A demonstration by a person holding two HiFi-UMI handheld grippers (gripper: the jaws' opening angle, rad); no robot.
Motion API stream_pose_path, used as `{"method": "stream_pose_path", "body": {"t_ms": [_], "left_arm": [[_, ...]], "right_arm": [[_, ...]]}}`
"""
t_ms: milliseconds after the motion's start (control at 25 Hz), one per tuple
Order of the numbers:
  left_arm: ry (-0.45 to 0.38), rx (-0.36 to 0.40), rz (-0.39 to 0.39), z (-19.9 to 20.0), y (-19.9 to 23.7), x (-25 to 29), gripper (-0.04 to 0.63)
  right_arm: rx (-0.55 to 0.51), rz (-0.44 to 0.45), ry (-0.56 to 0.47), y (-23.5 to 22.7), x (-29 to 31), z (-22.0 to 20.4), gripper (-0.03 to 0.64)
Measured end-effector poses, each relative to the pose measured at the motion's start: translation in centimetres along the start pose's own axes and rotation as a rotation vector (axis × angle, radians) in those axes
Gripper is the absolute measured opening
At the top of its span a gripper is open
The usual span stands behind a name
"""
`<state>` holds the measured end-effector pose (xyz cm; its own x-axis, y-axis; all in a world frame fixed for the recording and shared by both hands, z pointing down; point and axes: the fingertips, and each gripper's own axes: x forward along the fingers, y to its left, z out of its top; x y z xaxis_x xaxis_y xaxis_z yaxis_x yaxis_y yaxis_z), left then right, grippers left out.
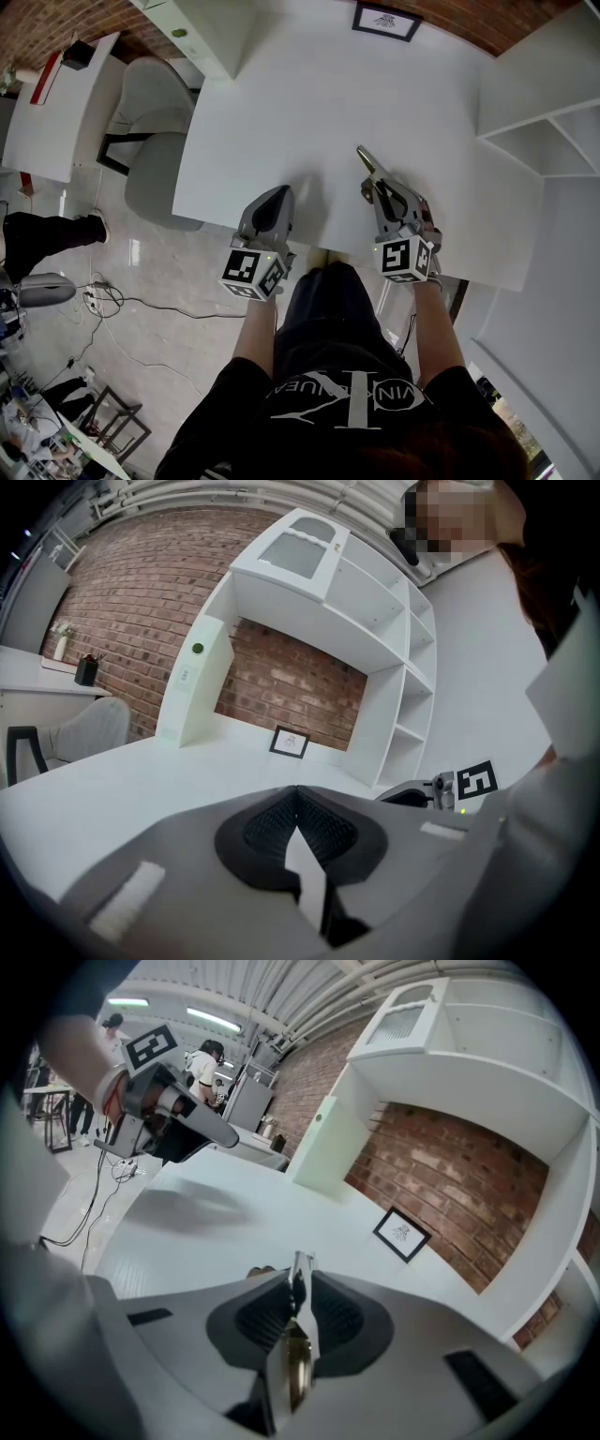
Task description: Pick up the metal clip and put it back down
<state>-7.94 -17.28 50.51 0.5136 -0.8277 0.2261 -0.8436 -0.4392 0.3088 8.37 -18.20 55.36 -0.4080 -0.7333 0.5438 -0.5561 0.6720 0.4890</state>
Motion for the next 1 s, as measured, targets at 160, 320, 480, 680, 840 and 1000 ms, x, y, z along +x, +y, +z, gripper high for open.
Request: {"method": "stream_pose_path", "body": {"t_ms": [160, 320, 480, 680, 840, 1000], "left_arm": [[0.0, 0.001, 0.0, 0.0, 0.1, -0.1, 0.011], [0.003, 0.002, -0.004, -0.1, -0.1, 0.1, 0.011], [0.006, 0.006, -0.006, -0.1, -0.2, 0.3, 0.011], [0.003, 0.004, -0.002, 0.2, 0.0, 0.2, 0.011], [0.005, 0.001, 0.004, 0.1, 0.1, 0.0, 0.011], [0.006, 0.001, 0.002, 0.0, 0.0, 0.0, 0.011]], "right_arm": [[0.027, 0.015, -0.003, -0.2, -0.1, 0.0, 0.015], [-0.031, 0.037, 0.006, -0.1, 0.0, -0.1, 0.015], [-0.131, 0.051, 0.044, 0.6, 0.3, -0.5, 0.017], [-0.084, 0.089, 0.064, 1.3, 0.4, -0.9, 0.095], [-0.073, 0.084, 0.06, 1.1, 0.4, -0.9, 0.095], [-0.072, 0.09, 0.051, 1.3, 0.2, -0.7, 0.095]]}}
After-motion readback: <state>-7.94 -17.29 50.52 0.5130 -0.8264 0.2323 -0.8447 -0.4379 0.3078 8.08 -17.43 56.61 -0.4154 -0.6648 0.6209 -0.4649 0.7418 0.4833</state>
